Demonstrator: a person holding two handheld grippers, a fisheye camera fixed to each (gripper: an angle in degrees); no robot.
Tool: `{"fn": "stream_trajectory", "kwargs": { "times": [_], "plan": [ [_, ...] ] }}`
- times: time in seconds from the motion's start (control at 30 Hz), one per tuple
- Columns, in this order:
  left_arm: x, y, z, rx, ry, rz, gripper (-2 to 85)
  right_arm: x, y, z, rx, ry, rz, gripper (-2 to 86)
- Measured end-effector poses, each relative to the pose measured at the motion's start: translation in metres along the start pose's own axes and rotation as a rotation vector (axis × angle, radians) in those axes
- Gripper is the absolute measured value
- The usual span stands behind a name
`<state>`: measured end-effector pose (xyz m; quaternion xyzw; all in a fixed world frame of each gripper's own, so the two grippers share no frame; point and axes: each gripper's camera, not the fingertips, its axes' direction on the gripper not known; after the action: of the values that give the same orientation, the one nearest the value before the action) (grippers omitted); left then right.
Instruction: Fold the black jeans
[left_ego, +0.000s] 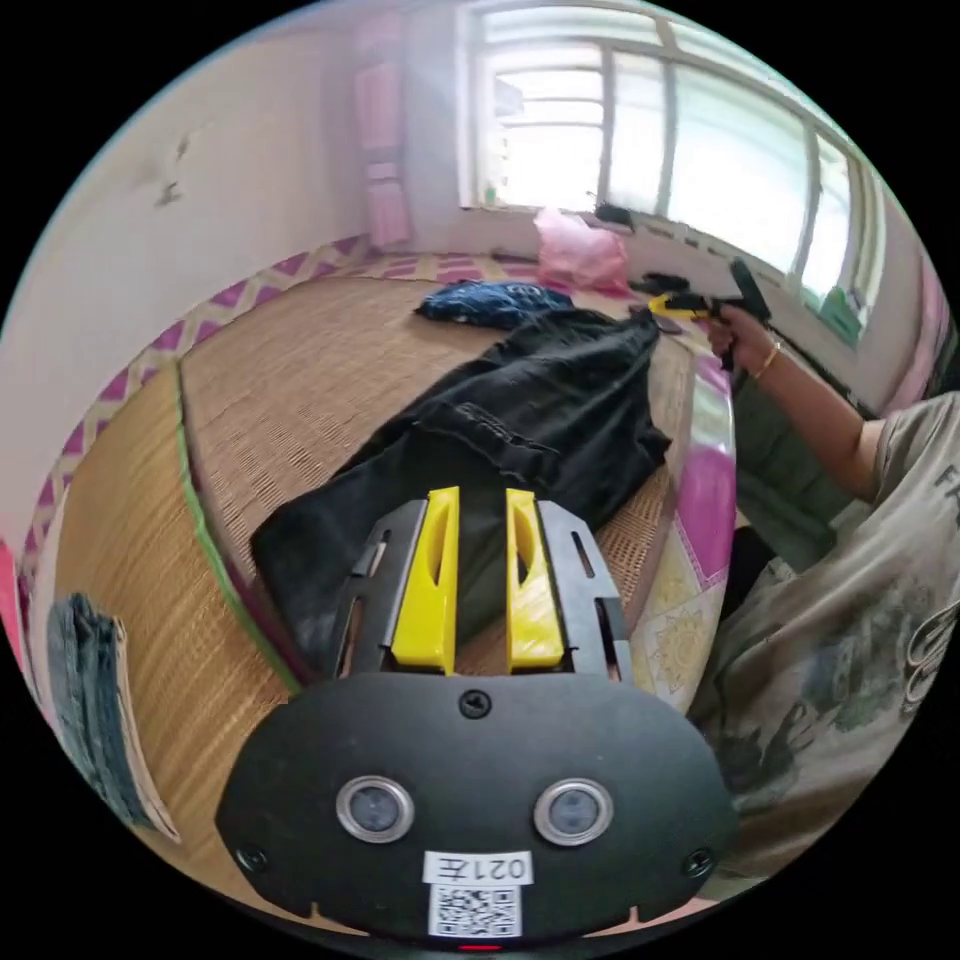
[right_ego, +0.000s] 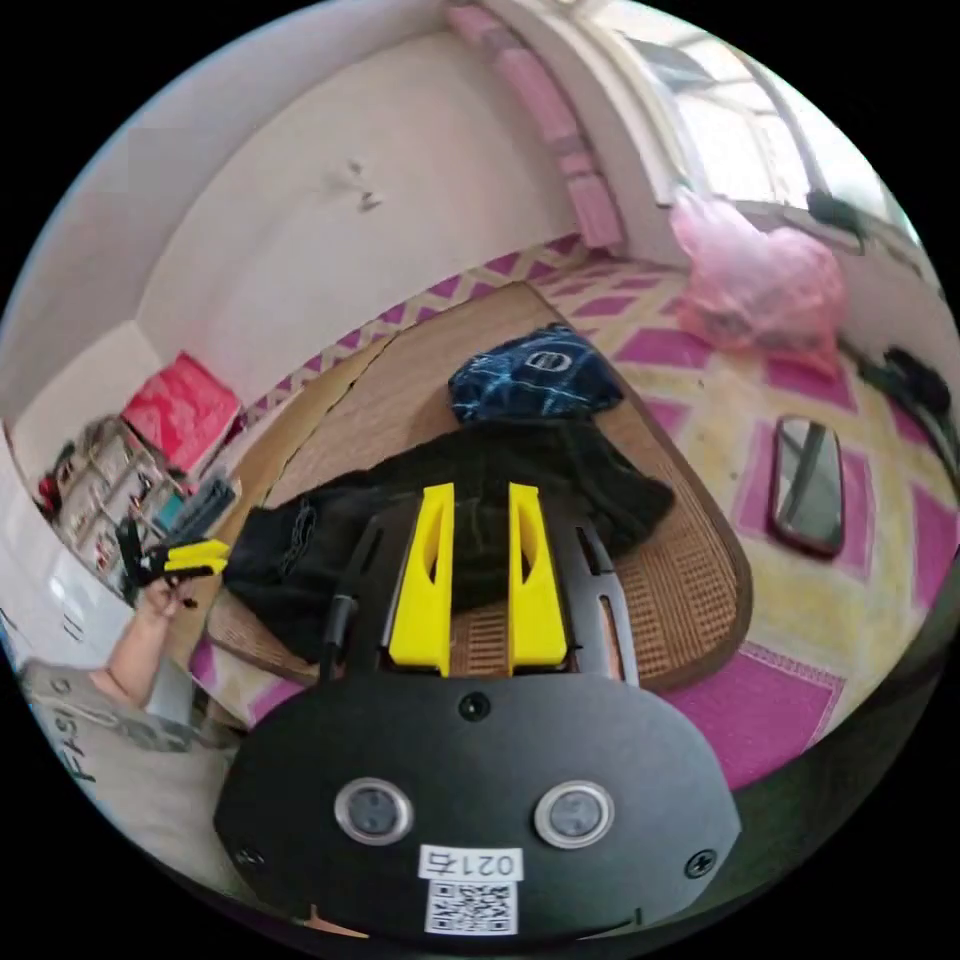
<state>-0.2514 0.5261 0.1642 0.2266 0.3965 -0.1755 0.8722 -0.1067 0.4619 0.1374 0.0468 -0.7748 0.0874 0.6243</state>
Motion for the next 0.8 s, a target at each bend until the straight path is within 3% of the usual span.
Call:
{"fn": "stream_trajectory", "kwargs": {
  "times": [0.1, 0.27, 0.4, 0.47, 0.6, 0.8],
  "plan": [
    [0.032, -0.018, 0.047, -0.091, -0.046, 0.094, 8.9, -0.097, 0.012, 0.013, -0.001, 0.108, -0.236, 8.7],
    [0.028, -0.020, 0.096, -0.193, -0.008, 0.086, 9.6, -0.205, 0.046, 0.051, -0.100, 0.072, -0.463, 8.3],
    [0.003, -0.001, 0.092, -0.154, -0.007, 0.000, 4.6, -0.244, 0.071, 0.081, -0.163, 0.068, -0.537, 8.0],
    [-0.025, 0.012, 0.081, -0.097, 0.101, -0.104, 3.5, -0.260, 0.081, 0.098, -0.193, 0.084, -0.565, 7.8],
    [-0.100, 0.069, -0.002, 0.190, 0.175, -0.356, 1.6, -0.272, 0.086, 0.119, -0.244, 0.069, -0.552, 7.7],
    [-0.203, 0.224, -0.191, 0.487, -0.099, -0.614, 0.4, -0.289, 0.095, 0.139, -0.306, 0.093, -0.550, 7.5]
  ]
}}
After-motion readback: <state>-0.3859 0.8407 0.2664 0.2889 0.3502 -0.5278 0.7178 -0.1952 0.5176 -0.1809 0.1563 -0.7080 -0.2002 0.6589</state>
